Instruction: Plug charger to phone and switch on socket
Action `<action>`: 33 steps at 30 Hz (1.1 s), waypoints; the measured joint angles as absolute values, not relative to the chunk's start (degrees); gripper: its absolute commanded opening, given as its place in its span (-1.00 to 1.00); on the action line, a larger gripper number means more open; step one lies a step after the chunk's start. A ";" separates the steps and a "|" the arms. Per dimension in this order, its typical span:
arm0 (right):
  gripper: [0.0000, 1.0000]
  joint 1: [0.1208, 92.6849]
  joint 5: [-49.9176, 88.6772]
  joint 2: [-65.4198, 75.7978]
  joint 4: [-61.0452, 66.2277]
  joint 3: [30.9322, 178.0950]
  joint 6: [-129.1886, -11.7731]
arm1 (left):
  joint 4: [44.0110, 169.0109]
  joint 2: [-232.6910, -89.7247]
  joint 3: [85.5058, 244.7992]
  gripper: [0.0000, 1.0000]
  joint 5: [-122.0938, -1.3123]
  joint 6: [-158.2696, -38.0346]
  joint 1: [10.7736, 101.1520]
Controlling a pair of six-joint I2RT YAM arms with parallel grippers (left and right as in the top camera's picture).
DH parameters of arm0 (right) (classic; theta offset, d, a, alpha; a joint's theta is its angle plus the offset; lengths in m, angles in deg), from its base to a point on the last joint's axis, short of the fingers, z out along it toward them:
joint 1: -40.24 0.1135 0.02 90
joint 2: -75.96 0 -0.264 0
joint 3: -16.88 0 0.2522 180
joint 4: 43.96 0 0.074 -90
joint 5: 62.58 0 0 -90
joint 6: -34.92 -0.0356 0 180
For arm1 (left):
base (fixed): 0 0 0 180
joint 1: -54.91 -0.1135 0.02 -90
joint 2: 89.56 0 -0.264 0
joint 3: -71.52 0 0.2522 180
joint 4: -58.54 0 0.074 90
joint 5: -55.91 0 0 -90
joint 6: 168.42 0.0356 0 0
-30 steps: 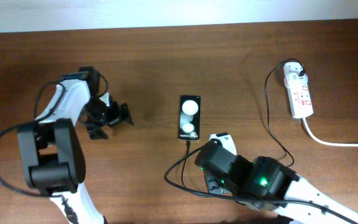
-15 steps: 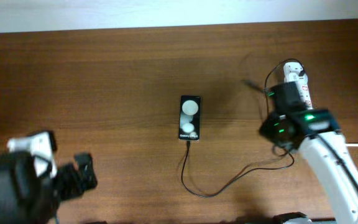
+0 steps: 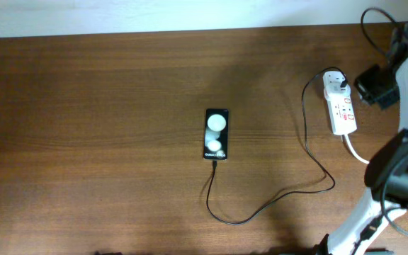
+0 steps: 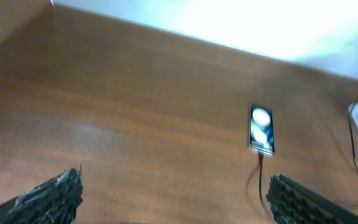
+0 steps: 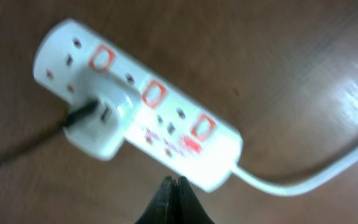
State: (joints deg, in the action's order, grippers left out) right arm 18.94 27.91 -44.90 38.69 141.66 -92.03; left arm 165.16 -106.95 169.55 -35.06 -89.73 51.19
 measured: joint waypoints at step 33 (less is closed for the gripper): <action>-0.92 22.13 24.75 -59.21 35.56 145.35 -90.59 | 165.99 -105.66 169.55 0.98 -35.08 -89.75 53.53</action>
